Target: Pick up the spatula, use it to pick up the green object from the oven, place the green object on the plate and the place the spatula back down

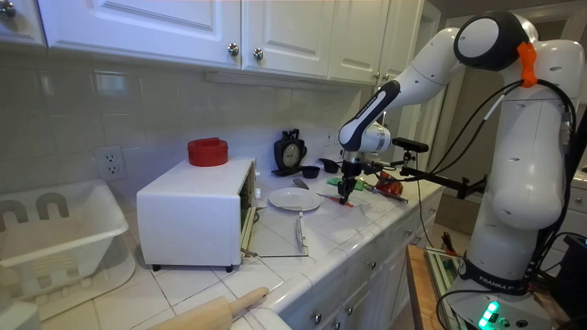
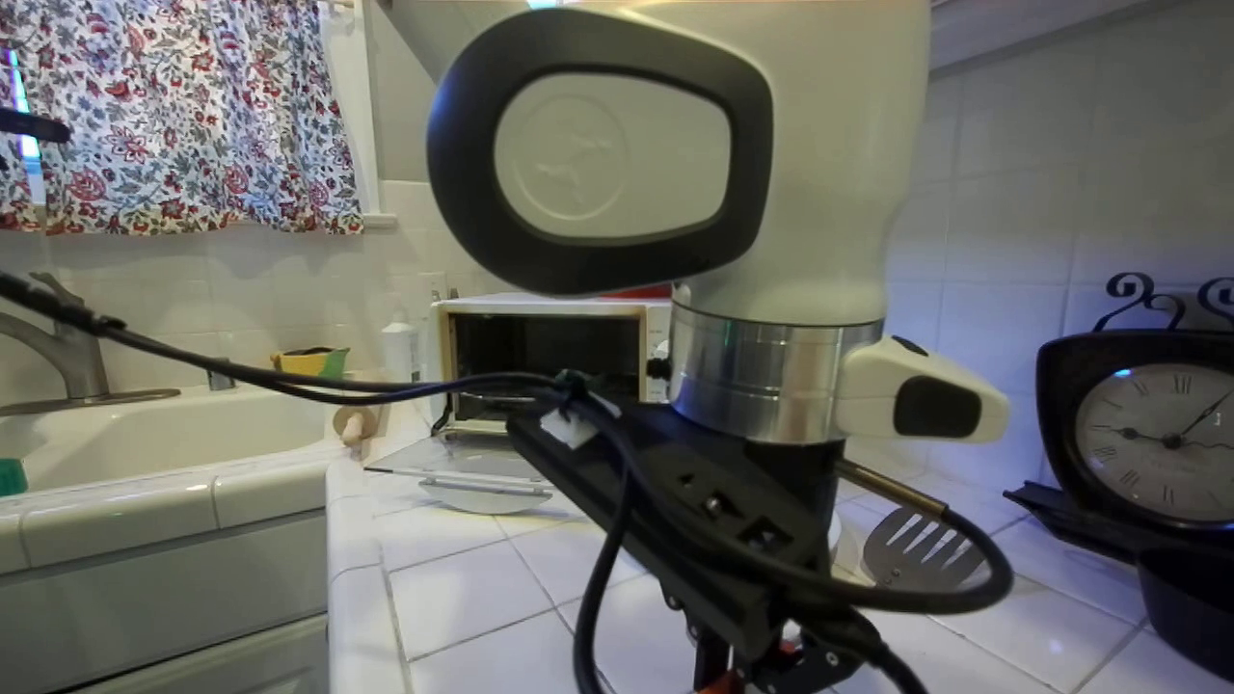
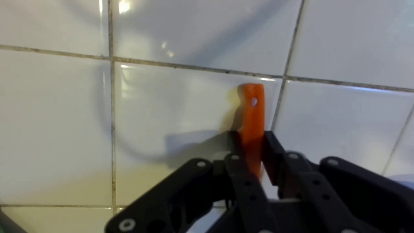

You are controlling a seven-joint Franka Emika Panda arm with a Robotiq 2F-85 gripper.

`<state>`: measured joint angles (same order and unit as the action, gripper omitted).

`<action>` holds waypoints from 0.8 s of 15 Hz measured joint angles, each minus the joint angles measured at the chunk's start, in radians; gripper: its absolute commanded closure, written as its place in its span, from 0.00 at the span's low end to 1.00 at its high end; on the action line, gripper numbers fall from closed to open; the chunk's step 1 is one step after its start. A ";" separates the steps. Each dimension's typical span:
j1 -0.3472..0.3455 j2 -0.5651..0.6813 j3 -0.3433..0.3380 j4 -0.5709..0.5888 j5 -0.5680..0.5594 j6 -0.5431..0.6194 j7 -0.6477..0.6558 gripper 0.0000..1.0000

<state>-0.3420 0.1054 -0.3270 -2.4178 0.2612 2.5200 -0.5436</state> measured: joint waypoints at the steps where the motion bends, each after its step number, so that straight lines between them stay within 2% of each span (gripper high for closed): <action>1: -0.001 0.000 0.001 0.000 0.000 0.002 -0.004 0.95; 5: -0.003 0.000 0.001 0.000 -0.003 0.004 -0.018 0.95; 7: -0.006 -0.007 -0.001 -0.004 -0.041 0.014 -0.015 0.95; 12: -0.013 -0.089 -0.039 -0.052 -0.295 0.038 0.039 0.95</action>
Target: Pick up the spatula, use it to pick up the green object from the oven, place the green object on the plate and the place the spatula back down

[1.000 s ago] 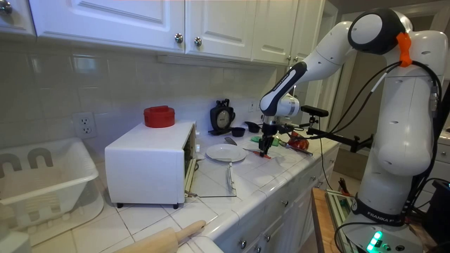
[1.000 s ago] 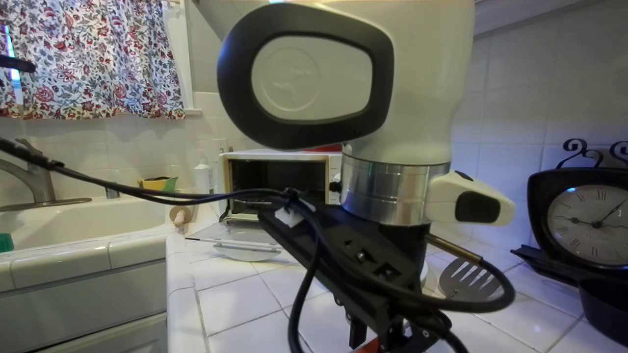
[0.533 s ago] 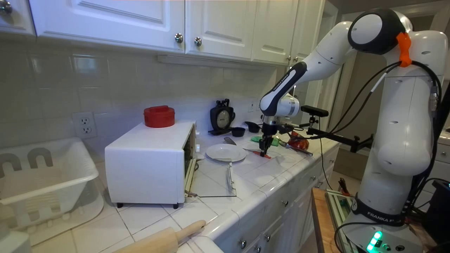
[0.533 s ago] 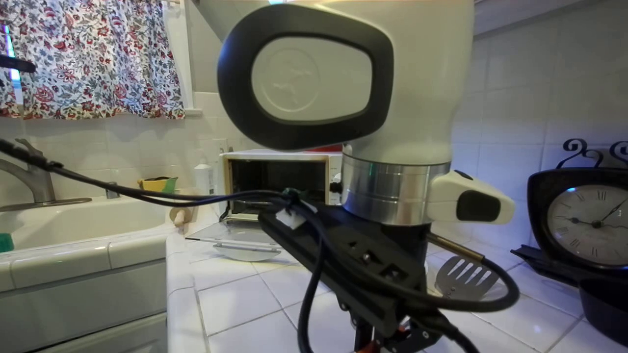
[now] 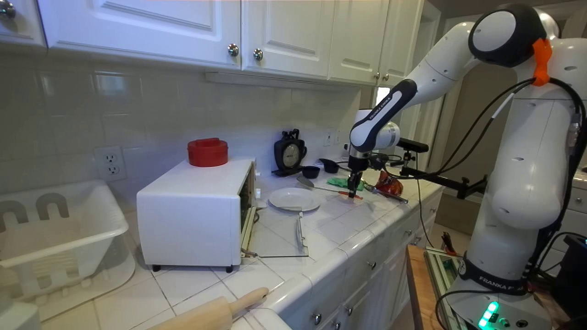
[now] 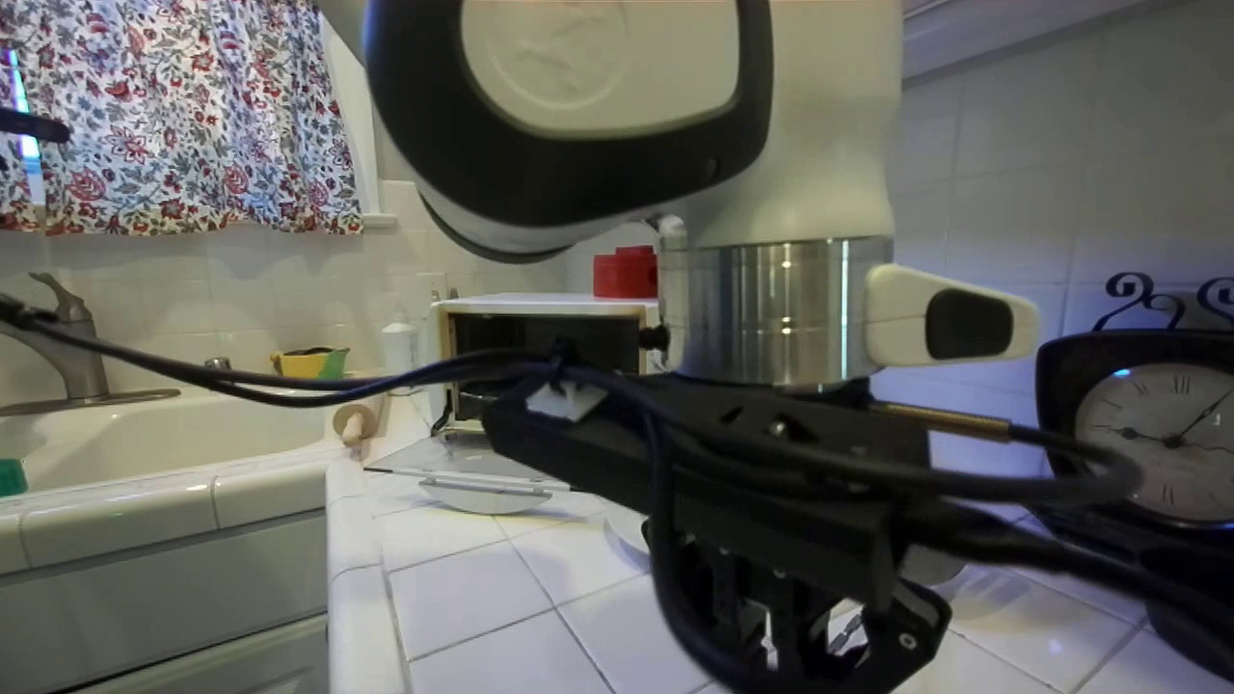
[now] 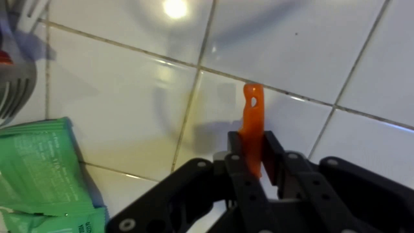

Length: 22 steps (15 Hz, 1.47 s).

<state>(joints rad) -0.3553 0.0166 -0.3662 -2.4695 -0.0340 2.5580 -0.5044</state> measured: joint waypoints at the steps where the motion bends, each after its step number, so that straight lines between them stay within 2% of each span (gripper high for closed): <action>1: -0.003 -0.023 -0.007 -0.013 -0.053 0.000 0.011 0.95; 4: -0.014 -0.088 -0.015 -0.047 -0.195 0.000 0.045 0.95; 8: -0.015 -0.151 -0.010 -0.086 -0.286 -0.003 0.058 0.95; 11: -0.016 -0.246 0.010 -0.135 -0.361 -0.042 0.063 0.95; 14: -0.015 -0.371 0.043 -0.167 -0.394 -0.144 0.063 0.95; 17: -0.003 -0.489 0.083 -0.179 -0.395 -0.307 0.055 0.95; 22: 0.062 -0.623 0.148 -0.184 -0.395 -0.548 0.044 0.95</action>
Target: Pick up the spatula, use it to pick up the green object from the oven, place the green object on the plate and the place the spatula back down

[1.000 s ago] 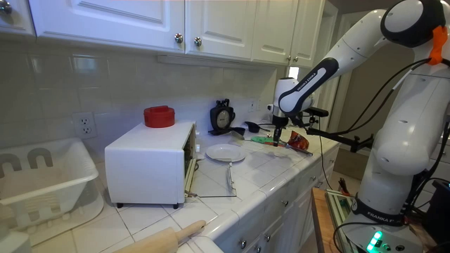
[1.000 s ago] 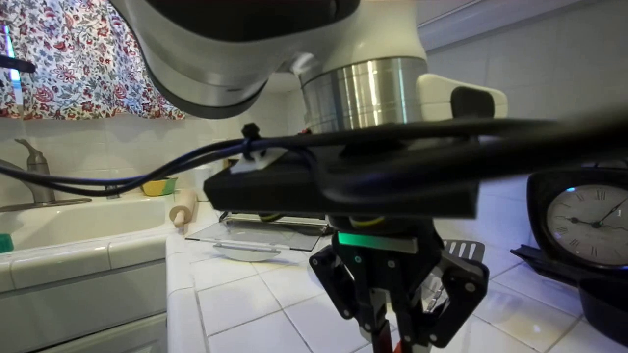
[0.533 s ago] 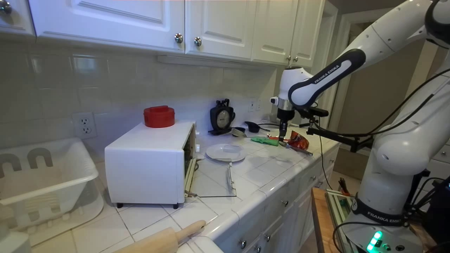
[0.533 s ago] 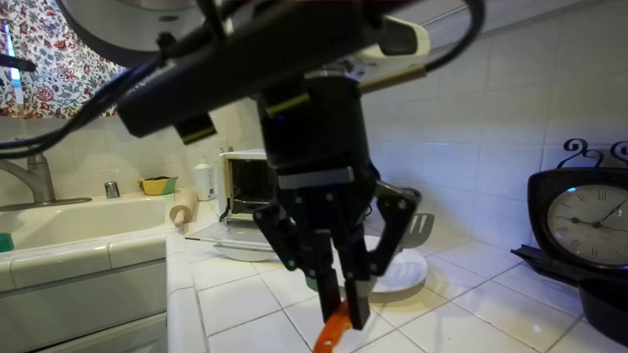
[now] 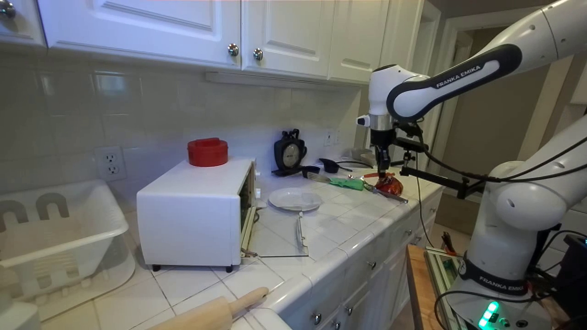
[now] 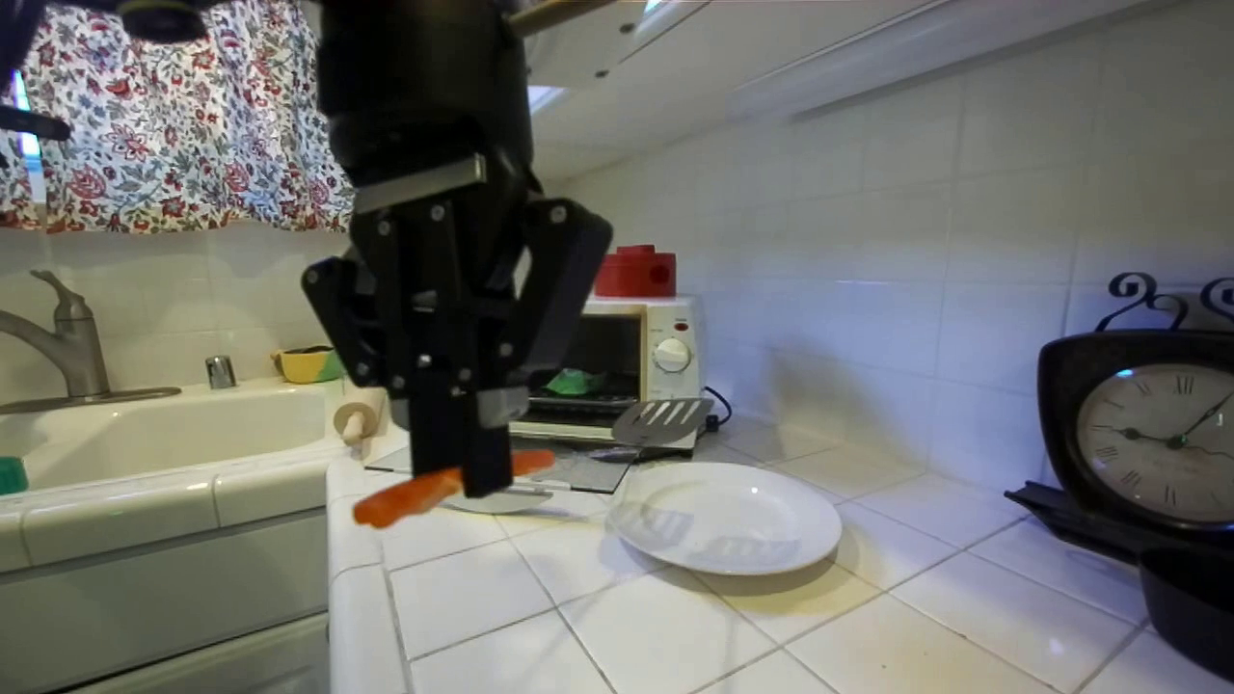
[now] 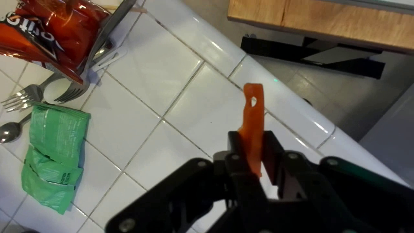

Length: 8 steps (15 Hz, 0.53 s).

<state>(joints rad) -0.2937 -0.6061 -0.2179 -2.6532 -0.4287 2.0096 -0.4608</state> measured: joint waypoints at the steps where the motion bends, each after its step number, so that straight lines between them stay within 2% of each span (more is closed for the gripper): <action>1: 0.018 -0.016 0.009 0.000 0.000 -0.035 -0.003 0.95; 4: 0.083 -0.044 0.028 0.001 0.000 -0.116 -0.018 0.95; 8: 0.176 -0.035 0.046 0.021 0.000 -0.154 -0.029 0.95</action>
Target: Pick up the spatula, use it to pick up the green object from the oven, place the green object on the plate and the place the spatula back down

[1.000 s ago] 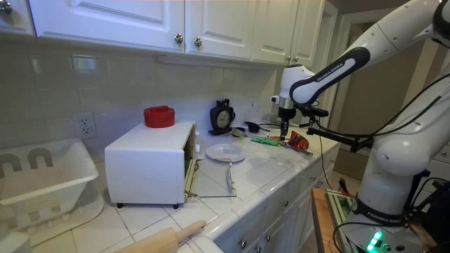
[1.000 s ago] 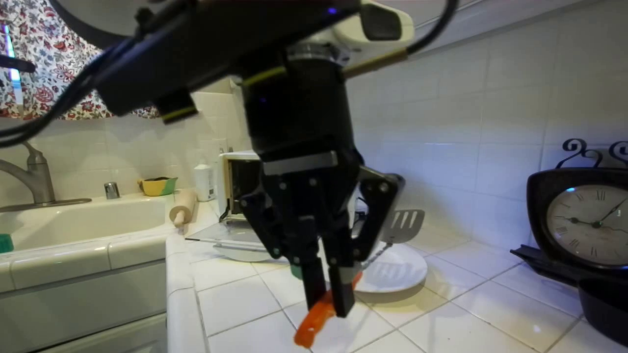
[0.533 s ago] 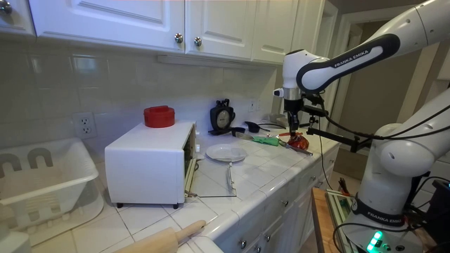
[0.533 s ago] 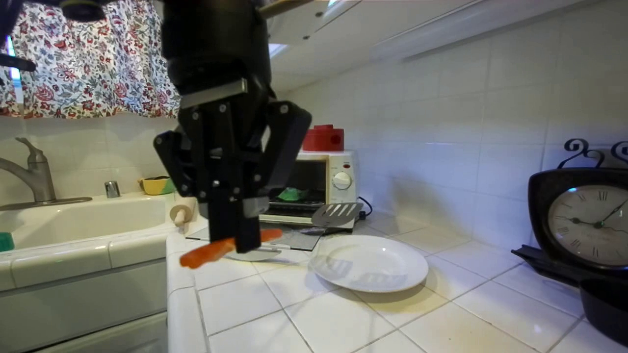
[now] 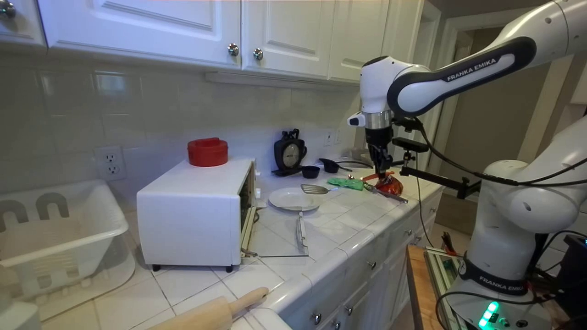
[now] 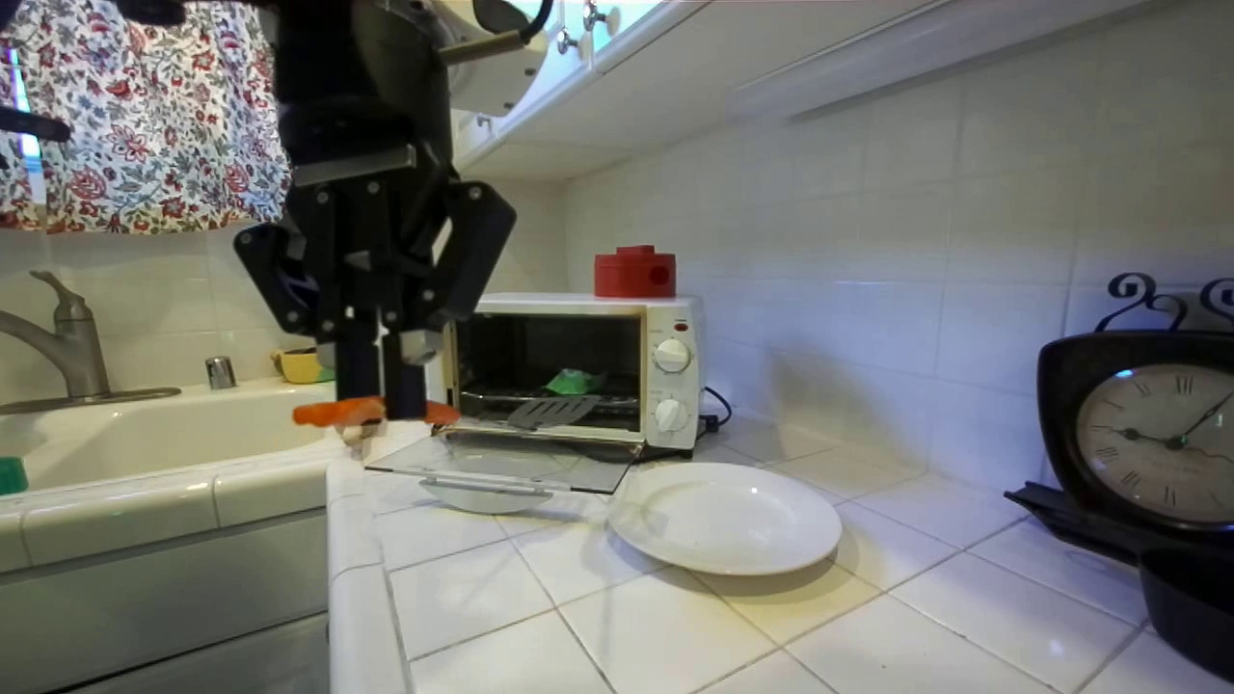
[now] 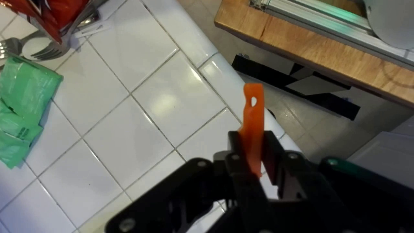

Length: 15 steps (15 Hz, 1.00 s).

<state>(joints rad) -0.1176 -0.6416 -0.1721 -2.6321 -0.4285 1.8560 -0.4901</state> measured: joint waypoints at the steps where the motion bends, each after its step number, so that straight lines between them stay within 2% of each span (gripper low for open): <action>1: 0.022 0.009 0.003 0.009 0.000 0.000 0.000 0.95; 6: 0.092 0.125 0.014 0.100 0.002 0.034 0.001 0.95; 11: 0.114 0.298 0.044 0.213 0.012 0.055 0.014 0.95; 15: 0.121 0.427 0.077 0.306 0.062 0.056 0.064 0.95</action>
<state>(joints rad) 0.0029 -0.2149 -0.0956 -2.3256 -0.3662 1.9120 -0.4261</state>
